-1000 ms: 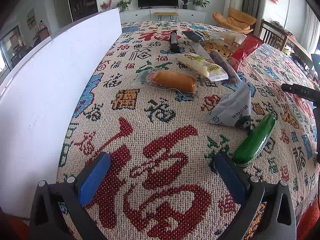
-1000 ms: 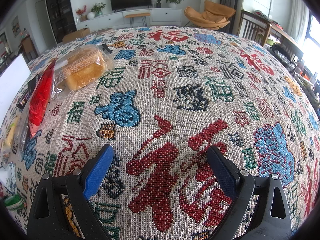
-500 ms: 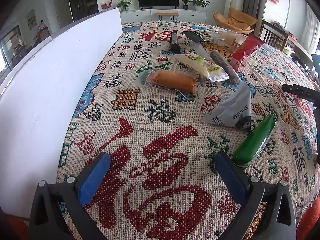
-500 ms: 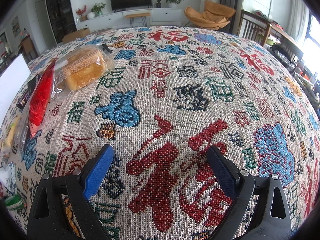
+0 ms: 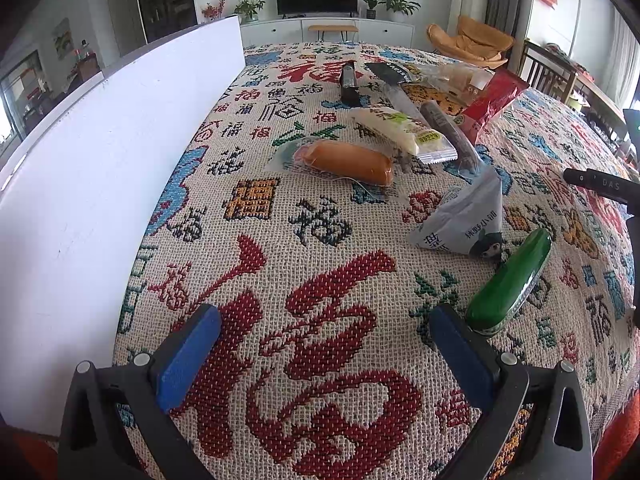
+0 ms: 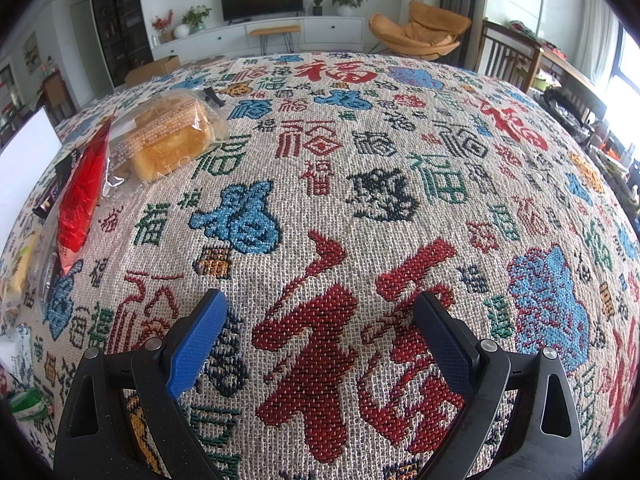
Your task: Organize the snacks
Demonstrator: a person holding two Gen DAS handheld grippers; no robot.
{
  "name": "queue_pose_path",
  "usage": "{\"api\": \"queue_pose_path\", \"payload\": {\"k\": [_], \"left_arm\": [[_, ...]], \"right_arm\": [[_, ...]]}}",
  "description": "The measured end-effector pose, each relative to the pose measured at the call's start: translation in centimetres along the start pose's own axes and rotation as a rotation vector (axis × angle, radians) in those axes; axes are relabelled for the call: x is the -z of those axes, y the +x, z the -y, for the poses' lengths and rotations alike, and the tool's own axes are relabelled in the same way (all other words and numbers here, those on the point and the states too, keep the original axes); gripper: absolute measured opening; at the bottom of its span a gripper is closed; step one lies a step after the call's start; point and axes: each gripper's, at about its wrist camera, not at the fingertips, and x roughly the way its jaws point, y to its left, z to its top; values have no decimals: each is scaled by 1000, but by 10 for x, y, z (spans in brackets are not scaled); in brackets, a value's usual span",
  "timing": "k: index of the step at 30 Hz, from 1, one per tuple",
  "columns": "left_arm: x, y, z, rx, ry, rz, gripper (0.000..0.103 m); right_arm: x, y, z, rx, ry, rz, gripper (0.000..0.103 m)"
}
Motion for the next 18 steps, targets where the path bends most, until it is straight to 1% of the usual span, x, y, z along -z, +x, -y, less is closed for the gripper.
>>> {"api": "queue_pose_path", "payload": {"k": [6,9,10,11,14,16,18], "left_arm": [[-1,0,0,3,2,-4,103],[-2,-2,-3,32,13,-32,103],[-2,-4,-4,62,14,-39,103],[-2,-9,-6,121,6,-37,103],[-5,-16,-4,328,-25,-37,103],[-8,-15,6,410,-20,-53,103],[-11,-15,25,477,32,-73,103]], "right_arm": [[0,0,0,0,0,0,97],[0,0,0,0,0,0,97],[0,0,0,0,0,0,97],[0,0,0,0,0,0,97],[0,0,0,0,0,0,97],[0,0,0,0,0,0,97],[0,0,0,0,0,0,97]]}}
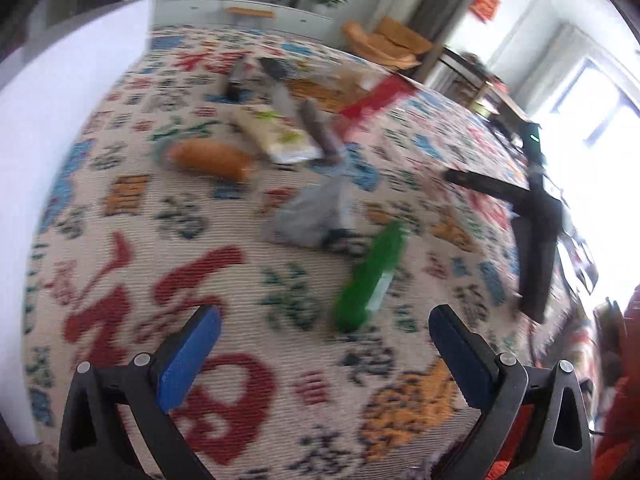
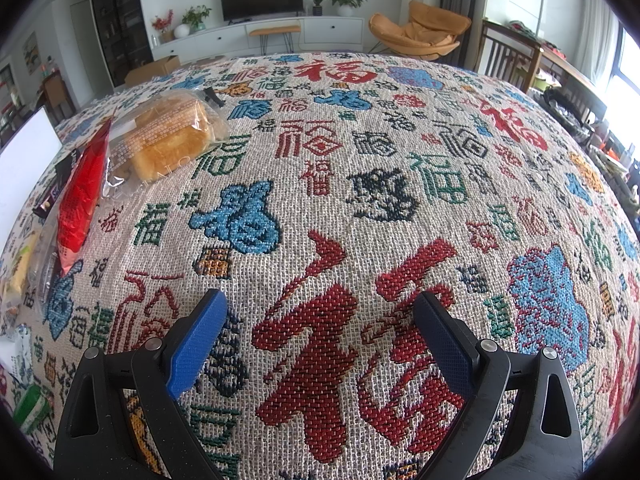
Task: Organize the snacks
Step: 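Grasp the silver chip bag with left tool while right tool grasps green cucumber package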
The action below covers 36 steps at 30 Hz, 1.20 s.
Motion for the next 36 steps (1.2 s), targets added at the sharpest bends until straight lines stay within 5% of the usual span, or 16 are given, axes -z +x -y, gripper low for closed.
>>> {"api": "queue_pose_path", "payload": {"k": [5,15,21,28,33,36], "left_arm": [[-1,-8,29,-48,113,16,103],[-3,-55,-11,-78,-67,70,103],[7,-77,-9,-121,-53,119,103],[8,-110,-14,-109,-81,214,103],[13,-125,-21,-144,-78,255,103],[19,-122,-32,-163,-105,233,103]], "right_arm": [[0,0,0,0,0,0,97],[0,0,0,-1,1,0,97],[-1,-9,-9,6,35,-61,95],[65,-97,-122,-447,-175,7,95],[92,-97,-208,-416,-354,28,95],[104,-88,-239,-241,-528,84,95]]}}
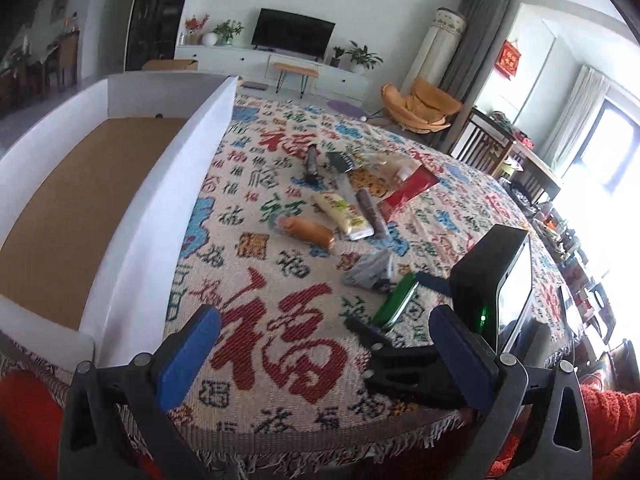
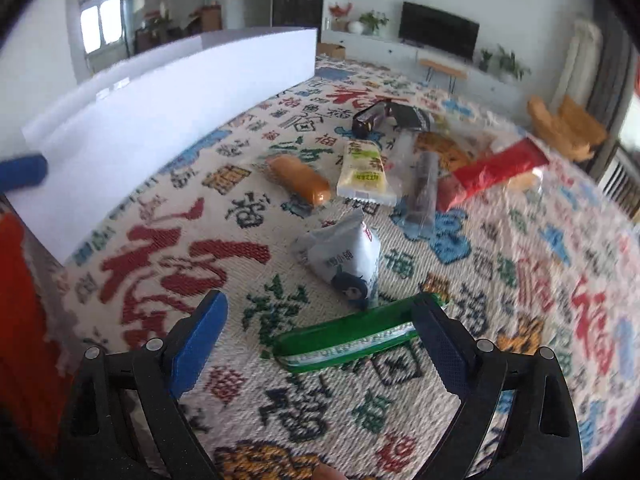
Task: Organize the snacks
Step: 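Grasp the silver chip bag with left tool while right tool grasps green cucumber package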
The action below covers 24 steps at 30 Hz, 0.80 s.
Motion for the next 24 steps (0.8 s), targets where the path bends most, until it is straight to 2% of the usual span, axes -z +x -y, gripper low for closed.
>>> {"api": "queue_pose_path", "payload": {"k": [2,4,8,10,14,16,17,18,19,20,22,24], "left_arm": [[5,6,-1,-1,3,-15,103],[7,17,7,0,42,-42,103],[2,58,33,13,120,-122,103],[-6,82,47,1,174,-141,103],[-23,129,69,-31,238,-157,102],[-24,150,82,-71,272,-176,93],[-22,159,87,-86,282,-191,83],[-19,168,90,-103,281,-210,67],[-15,172,94,-143,289,-196,64],[-11,170,98,-163,308,-167,51],[-8,166,97,-153,286,-160,50],[-6,158,88,-121,238,-154,49]], "right_arm": [[8,6,9,48,-35,-29,95],[19,4,47,29,46,-36,95],[36,2,128,137,205,-57,95],[43,-7,159,121,274,-43,95],[60,-27,195,86,396,4,95],[68,-35,202,57,455,22,95],[72,-37,203,34,480,37,95],[76,-41,206,1,504,61,95],[79,-46,209,-50,525,95,95],[80,-48,210,-110,531,128,95],[74,-49,212,-149,506,143,95],[59,-42,206,-113,437,83,95]]}}
